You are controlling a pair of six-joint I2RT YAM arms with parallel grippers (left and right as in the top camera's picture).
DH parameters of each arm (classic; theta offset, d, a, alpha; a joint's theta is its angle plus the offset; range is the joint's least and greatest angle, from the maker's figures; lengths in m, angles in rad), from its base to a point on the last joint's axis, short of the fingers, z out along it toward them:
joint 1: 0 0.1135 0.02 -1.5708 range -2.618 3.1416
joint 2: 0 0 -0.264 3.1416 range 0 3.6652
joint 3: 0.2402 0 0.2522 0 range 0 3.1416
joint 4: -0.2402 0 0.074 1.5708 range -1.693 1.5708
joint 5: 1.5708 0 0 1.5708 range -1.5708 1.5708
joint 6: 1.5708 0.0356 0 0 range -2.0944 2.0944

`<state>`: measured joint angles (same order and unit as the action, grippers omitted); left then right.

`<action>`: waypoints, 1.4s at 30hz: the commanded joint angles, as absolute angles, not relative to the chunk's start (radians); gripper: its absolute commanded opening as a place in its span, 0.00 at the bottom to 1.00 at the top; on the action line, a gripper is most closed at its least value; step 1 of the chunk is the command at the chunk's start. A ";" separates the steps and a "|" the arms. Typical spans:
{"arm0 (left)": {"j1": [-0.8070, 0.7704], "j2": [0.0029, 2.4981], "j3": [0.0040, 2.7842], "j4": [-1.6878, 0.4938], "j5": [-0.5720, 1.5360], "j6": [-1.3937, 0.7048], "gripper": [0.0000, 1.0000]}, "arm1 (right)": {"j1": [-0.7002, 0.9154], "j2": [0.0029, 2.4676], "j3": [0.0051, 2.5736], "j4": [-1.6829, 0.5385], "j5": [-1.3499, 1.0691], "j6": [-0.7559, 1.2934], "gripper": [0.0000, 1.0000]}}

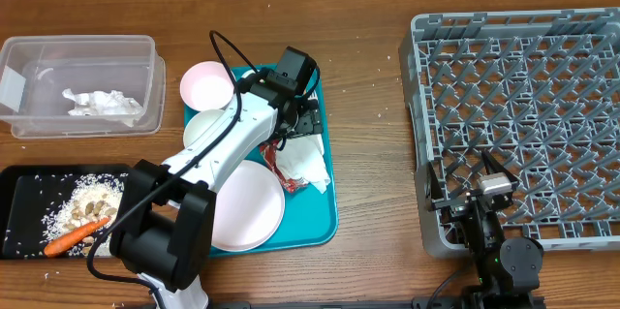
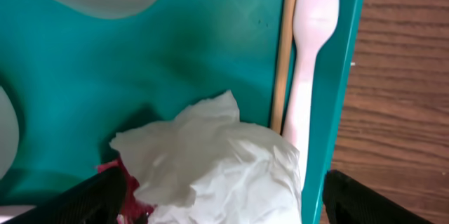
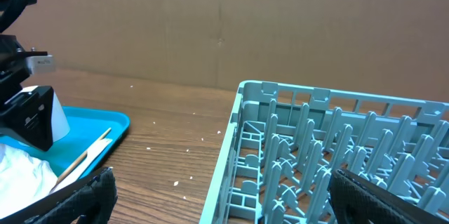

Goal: Sort waste into correct bins and load items into the dishwasher
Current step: 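Reach the left gripper back to the remaining tissue on the tray, then carry the second tissue piece into the clear bin and release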

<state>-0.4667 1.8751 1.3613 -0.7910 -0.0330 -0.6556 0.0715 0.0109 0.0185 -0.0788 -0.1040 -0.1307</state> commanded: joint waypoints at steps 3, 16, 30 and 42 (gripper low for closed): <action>-0.462 1.877 1.343 -0.774 -0.062 -0.632 0.78 | 0.065 0.003 0.008 -0.074 -0.098 -0.123 1.00; -0.466 1.877 1.283 -0.712 -0.108 -0.636 0.49 | 0.065 0.003 0.008 -0.074 -0.098 -0.123 1.00; -0.480 1.820 1.353 -0.793 -0.083 -0.636 0.04 | 0.065 0.003 0.008 -0.074 -0.098 -0.123 1.00; -0.324 1.488 1.536 -0.916 -0.115 -0.609 0.04 | 0.065 0.003 0.008 -0.074 -0.098 -0.123 1.00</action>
